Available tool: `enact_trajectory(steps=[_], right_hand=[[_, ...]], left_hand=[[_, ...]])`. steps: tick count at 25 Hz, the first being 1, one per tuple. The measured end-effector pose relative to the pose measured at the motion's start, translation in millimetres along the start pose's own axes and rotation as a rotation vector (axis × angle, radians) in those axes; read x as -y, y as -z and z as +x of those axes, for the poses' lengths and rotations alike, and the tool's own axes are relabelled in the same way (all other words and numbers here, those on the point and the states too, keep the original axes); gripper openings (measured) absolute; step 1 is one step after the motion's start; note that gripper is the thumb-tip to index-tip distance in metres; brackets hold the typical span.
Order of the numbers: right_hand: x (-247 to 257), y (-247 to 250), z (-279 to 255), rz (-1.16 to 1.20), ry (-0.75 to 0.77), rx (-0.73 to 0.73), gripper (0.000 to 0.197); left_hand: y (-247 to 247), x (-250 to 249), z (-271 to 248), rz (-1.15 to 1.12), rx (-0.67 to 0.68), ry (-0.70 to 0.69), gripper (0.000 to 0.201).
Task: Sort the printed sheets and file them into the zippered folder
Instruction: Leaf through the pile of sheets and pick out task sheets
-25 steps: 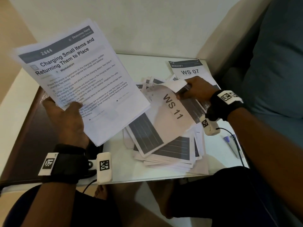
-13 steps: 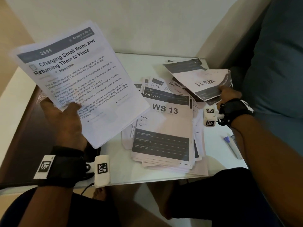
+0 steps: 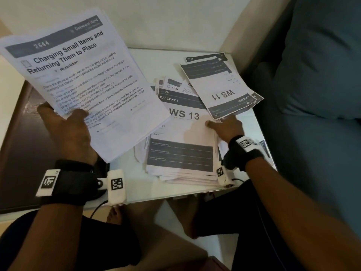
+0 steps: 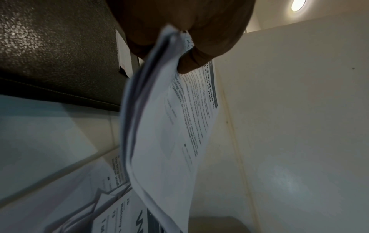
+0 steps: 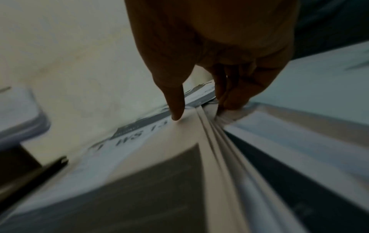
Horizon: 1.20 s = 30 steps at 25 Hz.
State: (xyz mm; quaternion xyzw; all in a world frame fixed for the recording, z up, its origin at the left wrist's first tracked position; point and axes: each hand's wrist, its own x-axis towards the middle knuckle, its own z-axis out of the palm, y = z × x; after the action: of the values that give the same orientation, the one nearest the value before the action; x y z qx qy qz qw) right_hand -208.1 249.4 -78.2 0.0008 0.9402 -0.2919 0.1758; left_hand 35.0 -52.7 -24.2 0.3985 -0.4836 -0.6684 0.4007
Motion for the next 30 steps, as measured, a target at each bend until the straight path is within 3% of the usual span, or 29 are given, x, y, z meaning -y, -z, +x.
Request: enact_trajectory(steps=[2,6,12,17,23,26,30], right_hand=[[2.5,-12.3,-9.9,-0.051,0.015,-0.030,0.088],[9.4,-16.4,-9.8,-0.134,0.096,-0.053,0.042],[16.0,-24.3,-14.8,0.039,0.192,0.014,0.018],[26.4,-26.3,-20.6,0.045,0.313,-0.050,0.028],[35.2,-20.6,-37.6,0.386,0.231,0.231,0.028],[41.1,17.0,-12.1,0.417,0.262,0.130,0.021],[53.5,89.5,74.2,0.083,0.173,-0.042,0.038]], left_hand=[[-1.3,-3.0,-7.6,0.022,0.001,-0.030,0.054],[2.8,-6.0,7.1,0.059,-0.022,-0.044,0.052],[3.6,-5.0,9.9,0.083,-0.056,-0.094,0.056],[4.3,-5.6,11.6,0.091,-0.081,-0.090,0.053],[-0.2,-7.9,3.4,0.040,-0.064,-0.101,0.053],[5.2,-3.5,13.3,-0.003,-0.064,-0.086,0.062],[10.0,-1.5,17.7,0.045,-0.092,-0.081,0.063]])
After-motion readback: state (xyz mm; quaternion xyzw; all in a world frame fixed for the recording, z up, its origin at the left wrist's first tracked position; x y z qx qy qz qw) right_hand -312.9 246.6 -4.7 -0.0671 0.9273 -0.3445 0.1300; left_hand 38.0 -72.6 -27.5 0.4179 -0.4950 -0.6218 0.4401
